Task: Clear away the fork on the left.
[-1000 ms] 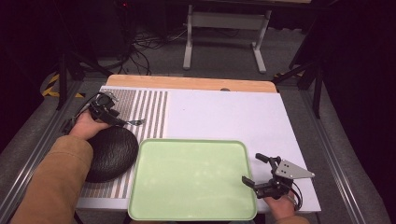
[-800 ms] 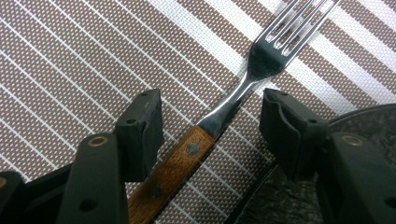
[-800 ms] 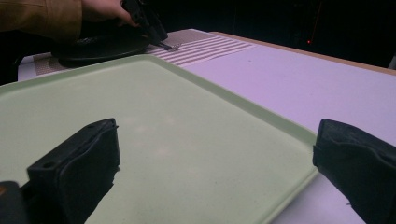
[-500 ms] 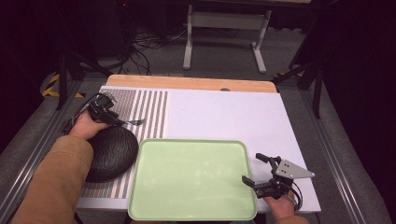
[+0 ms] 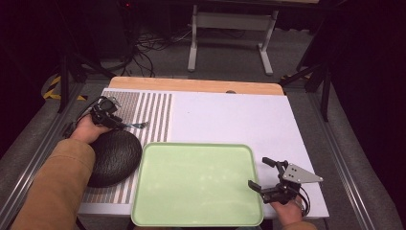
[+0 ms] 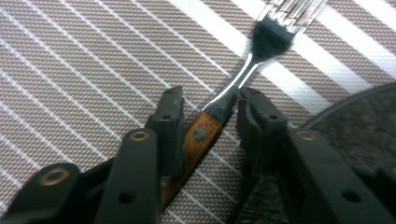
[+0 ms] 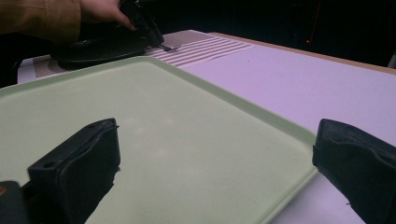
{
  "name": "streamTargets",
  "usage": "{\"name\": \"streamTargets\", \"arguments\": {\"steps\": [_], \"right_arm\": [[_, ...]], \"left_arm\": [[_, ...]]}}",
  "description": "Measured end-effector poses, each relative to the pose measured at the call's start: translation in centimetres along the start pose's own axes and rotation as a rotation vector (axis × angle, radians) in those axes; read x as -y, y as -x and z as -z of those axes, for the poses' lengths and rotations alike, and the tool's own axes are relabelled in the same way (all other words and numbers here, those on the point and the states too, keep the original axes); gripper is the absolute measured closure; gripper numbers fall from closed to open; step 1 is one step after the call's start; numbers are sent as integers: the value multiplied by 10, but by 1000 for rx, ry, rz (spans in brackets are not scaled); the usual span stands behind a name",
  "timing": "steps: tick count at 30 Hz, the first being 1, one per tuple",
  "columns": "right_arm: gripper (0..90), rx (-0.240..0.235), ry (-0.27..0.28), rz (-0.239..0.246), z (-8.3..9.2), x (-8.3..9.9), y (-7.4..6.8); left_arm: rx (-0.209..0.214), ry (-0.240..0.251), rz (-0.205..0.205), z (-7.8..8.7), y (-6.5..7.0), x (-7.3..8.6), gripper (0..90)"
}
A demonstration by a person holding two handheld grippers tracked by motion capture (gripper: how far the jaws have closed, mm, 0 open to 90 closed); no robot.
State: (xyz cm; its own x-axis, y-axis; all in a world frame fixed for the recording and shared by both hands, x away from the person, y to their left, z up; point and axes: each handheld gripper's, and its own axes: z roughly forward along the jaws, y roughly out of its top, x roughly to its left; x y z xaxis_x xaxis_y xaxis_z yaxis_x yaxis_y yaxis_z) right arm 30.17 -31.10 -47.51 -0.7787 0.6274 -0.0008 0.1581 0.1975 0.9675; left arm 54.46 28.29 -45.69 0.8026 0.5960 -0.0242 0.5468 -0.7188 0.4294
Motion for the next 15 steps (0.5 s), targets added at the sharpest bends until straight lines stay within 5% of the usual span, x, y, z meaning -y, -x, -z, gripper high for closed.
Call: {"name": "streamTargets", "arguments": {"steps": [9,15], "right_arm": [[15,0,1,2,0,0,0],[15,-1,1,0,0,0,0]], "left_arm": [[17,-8,-24,2,3,-1,731],[-4,-24,-80,1,7,-3,783]]}}
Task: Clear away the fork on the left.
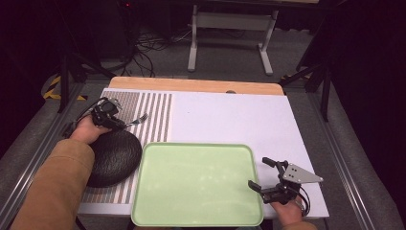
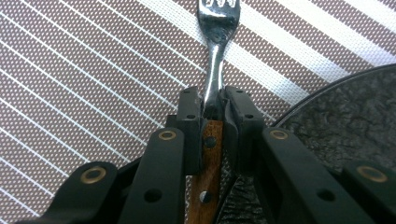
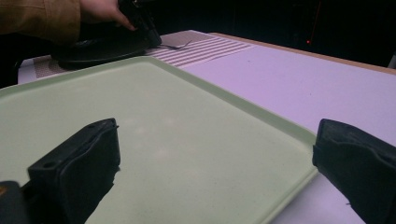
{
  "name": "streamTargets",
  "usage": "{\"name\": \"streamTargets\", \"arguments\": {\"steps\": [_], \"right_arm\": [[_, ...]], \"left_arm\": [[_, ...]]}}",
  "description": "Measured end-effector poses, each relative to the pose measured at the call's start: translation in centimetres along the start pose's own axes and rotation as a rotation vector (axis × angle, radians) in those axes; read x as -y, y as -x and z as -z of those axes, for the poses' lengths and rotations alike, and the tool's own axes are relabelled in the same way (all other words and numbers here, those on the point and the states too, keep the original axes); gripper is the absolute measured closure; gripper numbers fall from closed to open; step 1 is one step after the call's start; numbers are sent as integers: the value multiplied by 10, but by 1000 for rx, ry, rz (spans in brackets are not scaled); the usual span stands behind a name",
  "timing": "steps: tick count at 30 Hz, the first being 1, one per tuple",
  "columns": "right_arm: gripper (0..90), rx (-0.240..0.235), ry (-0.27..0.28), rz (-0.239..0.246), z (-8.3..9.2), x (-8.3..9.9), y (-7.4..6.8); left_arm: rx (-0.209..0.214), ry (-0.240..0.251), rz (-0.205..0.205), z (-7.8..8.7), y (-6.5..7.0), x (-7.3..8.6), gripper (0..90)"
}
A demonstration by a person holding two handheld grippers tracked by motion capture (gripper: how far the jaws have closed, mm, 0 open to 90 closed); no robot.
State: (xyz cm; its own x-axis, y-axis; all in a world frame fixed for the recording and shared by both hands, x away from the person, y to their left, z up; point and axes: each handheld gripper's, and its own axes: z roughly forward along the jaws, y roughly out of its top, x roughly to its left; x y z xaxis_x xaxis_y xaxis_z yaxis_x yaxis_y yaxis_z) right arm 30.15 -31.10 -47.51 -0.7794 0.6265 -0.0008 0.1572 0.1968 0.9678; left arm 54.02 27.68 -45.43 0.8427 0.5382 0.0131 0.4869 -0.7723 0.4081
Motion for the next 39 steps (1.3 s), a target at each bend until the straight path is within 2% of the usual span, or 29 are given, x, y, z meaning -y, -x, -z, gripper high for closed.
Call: {"name": "streamTargets", "arguments": {"steps": [8,10,12,15,21,23,29,35,39], "right_arm": [[15,0,1,2,0,0,0],[15,-1,1,0,0,0,0],[15,-1,2,0,0,0,0],[15,-2,2,-1,0,0,0],[15,-4,6,-1,0,0,0],[15,-5,9,-4,0,0,0],[15,-4,11,-6,1,0,1],[15,-3,11,-7,1,0,1],[15,-2,15,-8,1,0,1]], "left_arm": [[-40,-16,-17,0,6,-3,787],[-75,-15,-34,3,8,-4,787],[-90,-2,-24,8,10,-6,787],[-124,14,-32,13,12,-7,787],[-192,19,-36,25,14,-9,787],[-217,13,-50,30,15,-9,787],[-229,26,-58,41,17,-10,787],[-213,55,-49,53,21,-11,787],[-205,82,-58,61,28,-11,787]]}}
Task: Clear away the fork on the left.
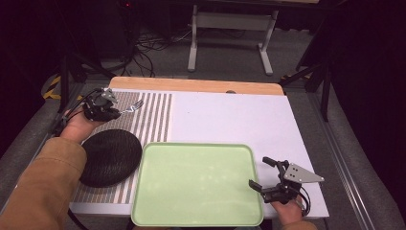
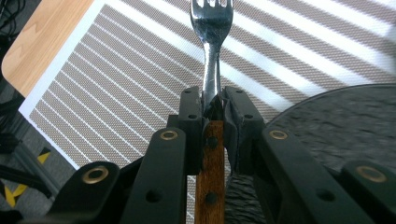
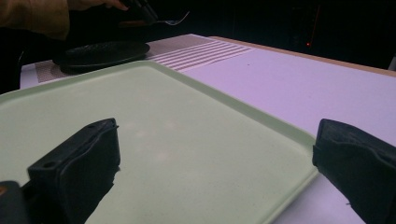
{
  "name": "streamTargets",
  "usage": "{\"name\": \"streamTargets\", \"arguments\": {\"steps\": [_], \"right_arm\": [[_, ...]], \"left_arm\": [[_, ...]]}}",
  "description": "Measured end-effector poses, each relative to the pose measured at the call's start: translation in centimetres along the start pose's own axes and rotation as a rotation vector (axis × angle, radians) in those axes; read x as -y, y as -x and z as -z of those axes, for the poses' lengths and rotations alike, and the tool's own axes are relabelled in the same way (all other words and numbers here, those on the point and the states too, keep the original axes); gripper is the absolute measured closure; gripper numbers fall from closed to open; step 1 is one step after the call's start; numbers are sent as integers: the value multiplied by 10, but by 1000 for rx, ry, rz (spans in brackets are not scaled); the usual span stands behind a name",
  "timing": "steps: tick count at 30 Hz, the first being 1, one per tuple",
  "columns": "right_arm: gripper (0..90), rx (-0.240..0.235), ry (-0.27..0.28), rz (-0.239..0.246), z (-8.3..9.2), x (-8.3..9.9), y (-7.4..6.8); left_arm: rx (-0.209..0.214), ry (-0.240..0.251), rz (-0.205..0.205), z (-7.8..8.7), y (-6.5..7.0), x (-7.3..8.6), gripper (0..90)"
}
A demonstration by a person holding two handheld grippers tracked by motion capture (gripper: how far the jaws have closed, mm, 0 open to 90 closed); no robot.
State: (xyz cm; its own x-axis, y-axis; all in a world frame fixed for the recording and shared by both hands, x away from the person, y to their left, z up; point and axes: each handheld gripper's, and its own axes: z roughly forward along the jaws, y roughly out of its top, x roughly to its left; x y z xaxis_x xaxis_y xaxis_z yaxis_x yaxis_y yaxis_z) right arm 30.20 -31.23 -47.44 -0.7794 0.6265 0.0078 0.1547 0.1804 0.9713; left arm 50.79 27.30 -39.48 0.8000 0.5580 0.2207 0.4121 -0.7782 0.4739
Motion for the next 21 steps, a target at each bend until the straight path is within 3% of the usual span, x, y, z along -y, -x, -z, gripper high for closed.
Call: {"name": "streamTargets", "arguments": {"steps": [9,12,17,21], "right_arm": [[15,2,0,-3,0,0,0],[15,2,0,-3,0,0,0],[15,3,0,-2,0,0,0],[15,4,0,-2,0,0,1]], "left_arm": [[25,40,-9,18,12,-6,787],[39,34,12,23,16,-7,786],[66,68,42,34,25,-9,787],[78,81,24,42,34,-14,787]]}}
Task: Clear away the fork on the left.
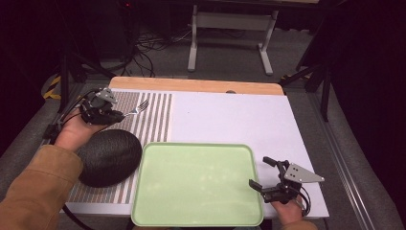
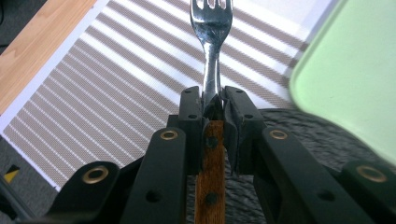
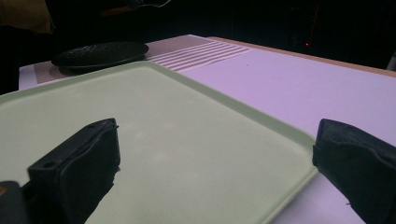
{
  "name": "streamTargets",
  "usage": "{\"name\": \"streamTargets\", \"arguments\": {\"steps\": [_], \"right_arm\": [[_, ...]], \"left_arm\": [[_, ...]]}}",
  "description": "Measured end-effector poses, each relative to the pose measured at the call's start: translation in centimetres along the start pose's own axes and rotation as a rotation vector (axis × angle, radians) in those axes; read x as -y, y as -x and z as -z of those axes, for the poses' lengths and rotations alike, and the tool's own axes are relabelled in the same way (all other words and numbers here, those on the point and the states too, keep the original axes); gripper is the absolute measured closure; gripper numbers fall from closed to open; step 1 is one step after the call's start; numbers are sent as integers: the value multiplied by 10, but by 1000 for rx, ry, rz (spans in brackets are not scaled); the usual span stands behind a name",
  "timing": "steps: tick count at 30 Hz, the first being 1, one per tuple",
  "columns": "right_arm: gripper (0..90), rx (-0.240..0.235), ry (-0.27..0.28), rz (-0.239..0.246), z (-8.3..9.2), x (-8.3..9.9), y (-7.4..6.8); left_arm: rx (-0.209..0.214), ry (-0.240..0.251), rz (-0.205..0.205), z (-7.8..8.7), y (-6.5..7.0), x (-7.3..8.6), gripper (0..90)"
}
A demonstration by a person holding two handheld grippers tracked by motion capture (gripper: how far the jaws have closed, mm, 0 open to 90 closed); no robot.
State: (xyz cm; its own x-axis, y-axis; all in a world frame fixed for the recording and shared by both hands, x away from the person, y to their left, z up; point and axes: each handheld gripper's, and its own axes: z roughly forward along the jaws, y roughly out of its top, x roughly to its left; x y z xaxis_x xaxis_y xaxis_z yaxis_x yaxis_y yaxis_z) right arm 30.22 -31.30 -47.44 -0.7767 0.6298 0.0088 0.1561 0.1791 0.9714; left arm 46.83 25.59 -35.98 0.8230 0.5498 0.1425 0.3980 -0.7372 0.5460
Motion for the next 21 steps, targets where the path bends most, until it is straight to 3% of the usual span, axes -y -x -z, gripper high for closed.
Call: {"name": "streamTargets", "arguments": {"steps": [9,15,17,21], "right_arm": [[15,0,0,0,0,0,0],[15,-2,2,2,0,0,0],[15,-2,1,2,0,0,0],[15,-1,1,1,0,0,-1]], "left_arm": [[48,41,9,9,24,-7,787],[104,87,29,12,41,-9,786],[141,117,51,12,49,-9,786],[160,125,50,9,59,-10,786]]}}
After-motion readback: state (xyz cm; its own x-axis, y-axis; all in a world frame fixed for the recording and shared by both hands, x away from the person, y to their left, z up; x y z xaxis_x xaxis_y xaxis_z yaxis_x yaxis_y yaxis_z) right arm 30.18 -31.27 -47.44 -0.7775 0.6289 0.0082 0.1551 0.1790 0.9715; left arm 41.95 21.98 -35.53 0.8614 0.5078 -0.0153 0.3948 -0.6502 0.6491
